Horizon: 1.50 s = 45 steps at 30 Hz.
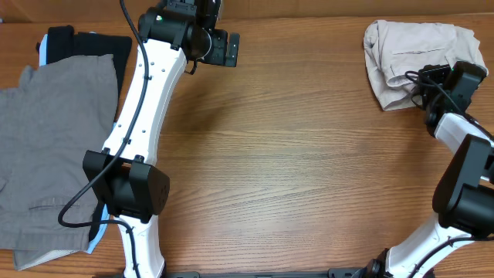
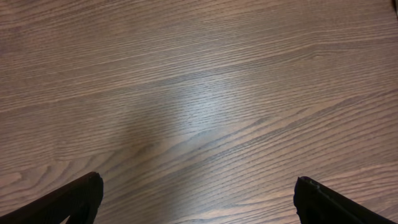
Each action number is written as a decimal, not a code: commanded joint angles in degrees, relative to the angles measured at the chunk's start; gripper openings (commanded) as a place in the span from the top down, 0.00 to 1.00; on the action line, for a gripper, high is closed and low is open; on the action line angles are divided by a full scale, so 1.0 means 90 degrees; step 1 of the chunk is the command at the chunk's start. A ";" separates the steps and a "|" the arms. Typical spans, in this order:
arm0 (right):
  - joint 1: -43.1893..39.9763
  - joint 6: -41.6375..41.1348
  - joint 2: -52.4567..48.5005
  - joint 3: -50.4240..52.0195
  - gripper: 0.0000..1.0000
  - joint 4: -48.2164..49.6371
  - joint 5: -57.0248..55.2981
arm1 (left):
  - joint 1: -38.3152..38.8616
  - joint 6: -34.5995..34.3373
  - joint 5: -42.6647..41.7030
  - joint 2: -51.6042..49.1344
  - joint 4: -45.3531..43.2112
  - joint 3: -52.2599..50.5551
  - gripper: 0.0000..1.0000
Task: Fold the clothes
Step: 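Drag the folded shorts with the right gripper to the upper right corner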
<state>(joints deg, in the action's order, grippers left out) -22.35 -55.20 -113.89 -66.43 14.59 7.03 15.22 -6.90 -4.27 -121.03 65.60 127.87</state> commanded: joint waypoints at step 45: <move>-0.0935 0.1685 -0.0393 -0.1093 0.00 -0.0614 0.1042 | -0.0022 0.0056 0.0044 0.0044 -0.0413 0.0046 0.00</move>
<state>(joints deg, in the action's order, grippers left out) -28.34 -41.52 -122.96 -74.59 10.39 12.10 15.22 -6.90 -4.27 -121.03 62.17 127.87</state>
